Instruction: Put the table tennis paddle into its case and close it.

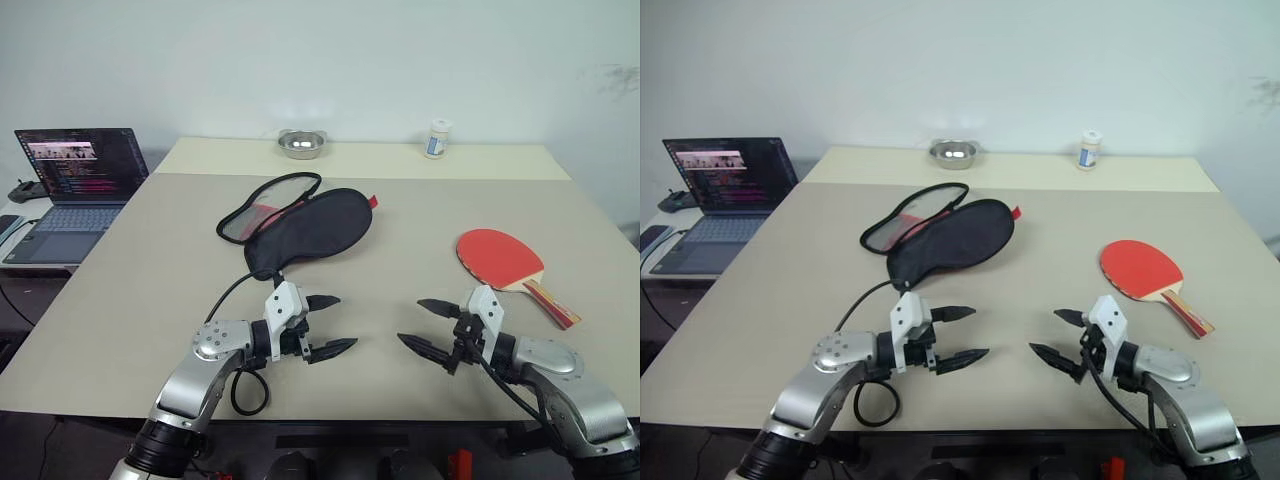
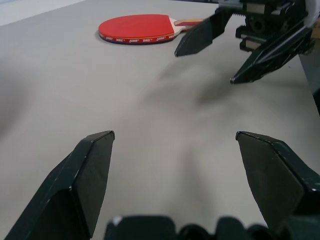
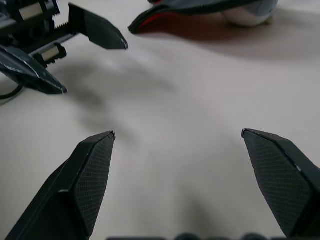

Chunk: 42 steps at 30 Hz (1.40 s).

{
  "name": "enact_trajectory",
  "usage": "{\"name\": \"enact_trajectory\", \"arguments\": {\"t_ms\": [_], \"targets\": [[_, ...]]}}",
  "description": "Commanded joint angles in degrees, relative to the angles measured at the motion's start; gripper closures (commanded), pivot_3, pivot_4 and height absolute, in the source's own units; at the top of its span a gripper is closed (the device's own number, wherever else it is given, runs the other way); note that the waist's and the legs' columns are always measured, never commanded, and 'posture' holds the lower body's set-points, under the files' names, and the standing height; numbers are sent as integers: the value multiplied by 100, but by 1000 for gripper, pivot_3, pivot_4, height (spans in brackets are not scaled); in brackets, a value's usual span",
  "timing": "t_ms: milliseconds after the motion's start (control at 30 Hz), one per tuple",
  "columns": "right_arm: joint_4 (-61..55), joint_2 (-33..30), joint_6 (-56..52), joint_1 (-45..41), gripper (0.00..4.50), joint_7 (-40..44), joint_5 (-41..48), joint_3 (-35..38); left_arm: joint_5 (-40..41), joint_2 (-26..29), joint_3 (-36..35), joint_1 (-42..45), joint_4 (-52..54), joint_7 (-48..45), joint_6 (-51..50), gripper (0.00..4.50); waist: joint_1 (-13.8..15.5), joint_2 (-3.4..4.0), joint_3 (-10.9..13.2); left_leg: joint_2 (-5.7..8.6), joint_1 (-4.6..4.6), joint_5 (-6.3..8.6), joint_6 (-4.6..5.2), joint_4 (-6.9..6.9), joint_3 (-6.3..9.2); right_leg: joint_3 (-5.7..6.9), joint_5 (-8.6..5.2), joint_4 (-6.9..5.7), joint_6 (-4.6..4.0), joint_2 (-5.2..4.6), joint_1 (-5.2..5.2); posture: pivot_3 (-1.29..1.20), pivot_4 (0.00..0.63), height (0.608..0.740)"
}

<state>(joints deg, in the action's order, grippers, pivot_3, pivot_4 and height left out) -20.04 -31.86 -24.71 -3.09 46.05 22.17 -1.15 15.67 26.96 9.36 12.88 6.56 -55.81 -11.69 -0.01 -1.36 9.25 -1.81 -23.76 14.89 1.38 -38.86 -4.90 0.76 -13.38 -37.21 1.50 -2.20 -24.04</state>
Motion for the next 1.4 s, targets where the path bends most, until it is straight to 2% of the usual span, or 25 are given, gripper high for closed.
{"name": "enact_trajectory", "arguments": {"t_ms": [33, 133, 233, 367, 467, 633, 767, 933, 1200, 1400], "targets": [[-258, -176, -71, 19, 34, 14, 112, 192, -84, -146, 48, 213, -251, 9, 384, 239, 2, 1, 0, 1, 0, 0, 0, 0, 0, 0, 0, 0, 0, -1, 0, 0, 150, 740], [-299, -192, -102, -8, 34, -68, 132, 232, -199, -225, -21, 293, -292, 161, 640, 239, 5, 0, -1, 2, 0, 0, 0, -3, 0, 0, 0, 0, 1, -1, 2, 0, 150, 740], [-539, -248, -268, -52, 34, -127, 290, 370, 25, -185, -256, 261, -16, 241, 481, 239, 4, 0, 0, 0, 0, 0, 0, -2, 0, -1, 0, 0, 0, -1, 0, 0, 150, 740], [-936, -228, -797, -214, 34, -409, 881, 792, 231, -14, -649, 316, 52, 350, 366, 239, -1, 0, -1, -2, 0, 0, 0, -1, 0, -2, 0, -1, 0, -1, 0, 0, 150, 740], [-1092, -287, -1012, -332, 34, -423, 1059, 777, 327, 168, -836, 317, 8, 269, 327, 239, -4, 0, -1, -4, 1, 0, 0, -1, 1, -1, 0, -2, 0, -1, 1, 0, 150, 740], [-1214, -229, -1128, -546, 34, -551, 1002, 452, 251, 588, -1214, 485, -787, 71, 807, 239, -8, 0, -1, -2, 0, 0, 0, -1, 0, 0, 1, 1, 0, -1, 0, 0, 150, 740], [-1614, -484, -1366, -467, 34, -450, 1408, 745, 367, 705, -1233, 849, -1124, -126, 616, 239, 27, -1, 0, -1, -4, 0, 0, -1, 2, 5, 0, 3, 0, 0, 0, 0, 150, 740], [-1824, -655, -1409, -555, 34, -485, 1548, 804, -88, 809, -1142, 1604, -2306, -203, 1123, 239, 38, -5, -2, 2, -6, 0, 1, -2, 1, 6, 1, 10, 1, -3, 1, 0, 150, 740], [-1687, -562, -1274, -804, 34, -599, 1451, 578, -767, 584, -726, 2760, -4471, -385, 1763, 239, 23, -6, -2, 3, -7, 1, 2, -2, -3, 12, 2, 10, 2, 3, -1, 0, 150, 740], [-1679, -595, -1203, -788, 34, -637, 1447, 608, -1052, 585, -514, 3121, -5140, -730, 2011, 239, 6, -8, -1, 2, -13, 1, 2, -2, -3, 15, 2, 10, 2, 2, -4, 0, 150, 740]]}}
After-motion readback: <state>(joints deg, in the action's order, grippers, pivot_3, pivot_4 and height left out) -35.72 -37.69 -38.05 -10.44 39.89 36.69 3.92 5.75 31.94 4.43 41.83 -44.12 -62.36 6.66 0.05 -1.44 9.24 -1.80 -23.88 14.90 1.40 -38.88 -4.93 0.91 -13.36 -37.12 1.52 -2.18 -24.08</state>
